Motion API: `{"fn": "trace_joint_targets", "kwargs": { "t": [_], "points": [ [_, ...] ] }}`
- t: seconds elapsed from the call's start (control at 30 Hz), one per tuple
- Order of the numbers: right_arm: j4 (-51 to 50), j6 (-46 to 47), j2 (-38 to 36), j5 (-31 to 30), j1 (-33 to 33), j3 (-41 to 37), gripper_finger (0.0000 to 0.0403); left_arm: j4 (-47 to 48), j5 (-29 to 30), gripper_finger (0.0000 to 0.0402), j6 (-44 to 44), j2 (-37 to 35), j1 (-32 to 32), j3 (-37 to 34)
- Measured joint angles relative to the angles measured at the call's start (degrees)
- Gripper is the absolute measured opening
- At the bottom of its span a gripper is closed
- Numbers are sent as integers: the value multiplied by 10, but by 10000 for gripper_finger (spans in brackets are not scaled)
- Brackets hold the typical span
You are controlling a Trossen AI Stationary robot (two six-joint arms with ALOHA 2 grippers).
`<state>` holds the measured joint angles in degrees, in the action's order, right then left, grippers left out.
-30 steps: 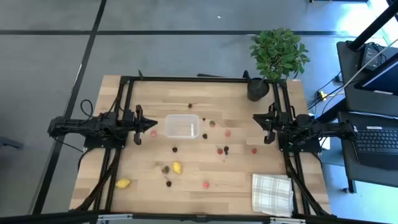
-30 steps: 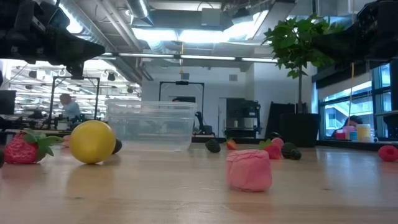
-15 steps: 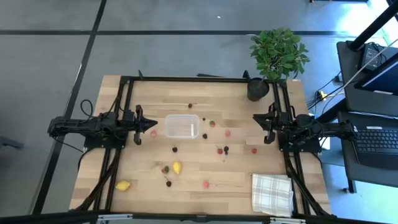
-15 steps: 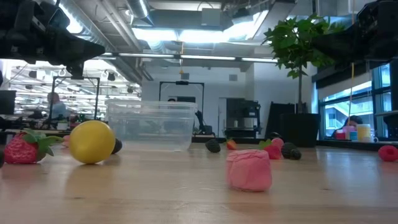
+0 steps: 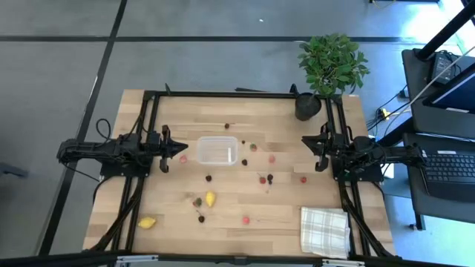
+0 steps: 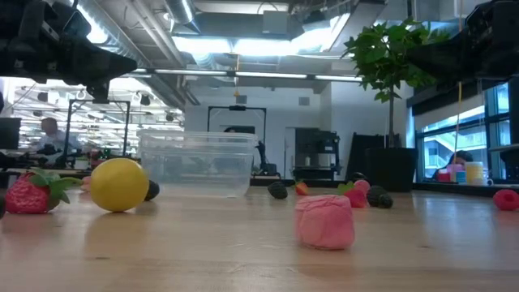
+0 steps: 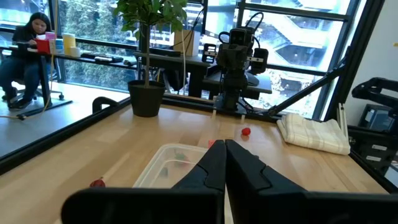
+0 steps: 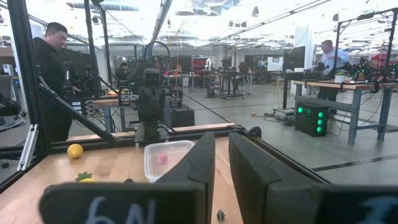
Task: Pick and placing Produce into tupperware
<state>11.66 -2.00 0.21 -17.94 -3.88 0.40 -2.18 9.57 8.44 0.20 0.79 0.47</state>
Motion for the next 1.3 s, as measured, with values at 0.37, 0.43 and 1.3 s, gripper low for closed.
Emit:
{"fn": "trace_joint_targets", "kwargs": {
  "t": [0.37, 0.43, 1.3],
  "points": [
    [1, -4, 0, 0, 0, 0, 51, 0, 0, 0, 0, 0, 0, 0],
    [1, -13, 0, 0, 0, 0, 51, 0, 0, 0, 0, 0, 0, 0],
    [1, -11, 0, 0, 0, 0, 51, 0, 0, 0, 0, 0, 0, 0]
  ]
}}
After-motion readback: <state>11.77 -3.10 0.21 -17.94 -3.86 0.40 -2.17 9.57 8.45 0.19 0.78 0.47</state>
